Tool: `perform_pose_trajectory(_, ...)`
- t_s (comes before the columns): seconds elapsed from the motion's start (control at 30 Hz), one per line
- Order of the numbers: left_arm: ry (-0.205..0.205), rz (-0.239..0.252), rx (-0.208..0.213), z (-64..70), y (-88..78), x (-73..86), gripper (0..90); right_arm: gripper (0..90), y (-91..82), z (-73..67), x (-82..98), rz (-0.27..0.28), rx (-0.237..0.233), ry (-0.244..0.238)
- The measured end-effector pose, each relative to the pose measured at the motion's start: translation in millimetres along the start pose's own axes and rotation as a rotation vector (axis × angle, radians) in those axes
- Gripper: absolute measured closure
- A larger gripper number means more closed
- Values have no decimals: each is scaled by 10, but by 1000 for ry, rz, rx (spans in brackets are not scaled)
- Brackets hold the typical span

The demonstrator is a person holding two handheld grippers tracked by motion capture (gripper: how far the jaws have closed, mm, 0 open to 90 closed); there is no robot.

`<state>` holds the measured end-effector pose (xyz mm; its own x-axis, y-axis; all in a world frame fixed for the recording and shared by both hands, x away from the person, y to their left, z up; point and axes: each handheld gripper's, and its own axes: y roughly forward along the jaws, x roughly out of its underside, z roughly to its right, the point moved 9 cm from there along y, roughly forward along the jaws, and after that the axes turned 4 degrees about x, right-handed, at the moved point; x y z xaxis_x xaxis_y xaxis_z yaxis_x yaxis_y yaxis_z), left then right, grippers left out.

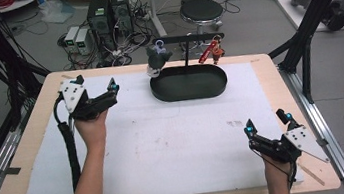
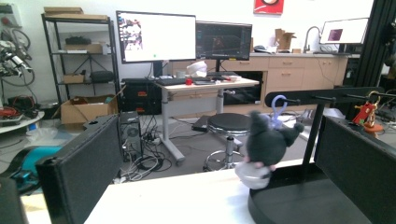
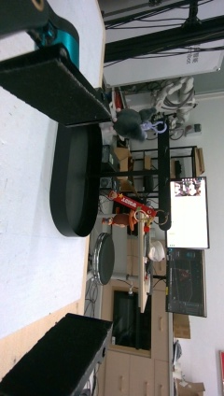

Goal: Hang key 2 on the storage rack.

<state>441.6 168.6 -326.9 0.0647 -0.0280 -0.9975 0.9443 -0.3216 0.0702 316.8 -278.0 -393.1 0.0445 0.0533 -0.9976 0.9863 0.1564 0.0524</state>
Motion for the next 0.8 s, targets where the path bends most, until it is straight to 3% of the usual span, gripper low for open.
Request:
perform_pose_trajectory(0.53, -27, 22, -82, -492, -851, 74, 17, 18, 9, -65, 0, -11, -7, -14)
perform_pose_trajectory(0.8, -22, 17, -120, -665, -1171, 172, 17, 18, 3, -60, 5, -14, 0, -12)
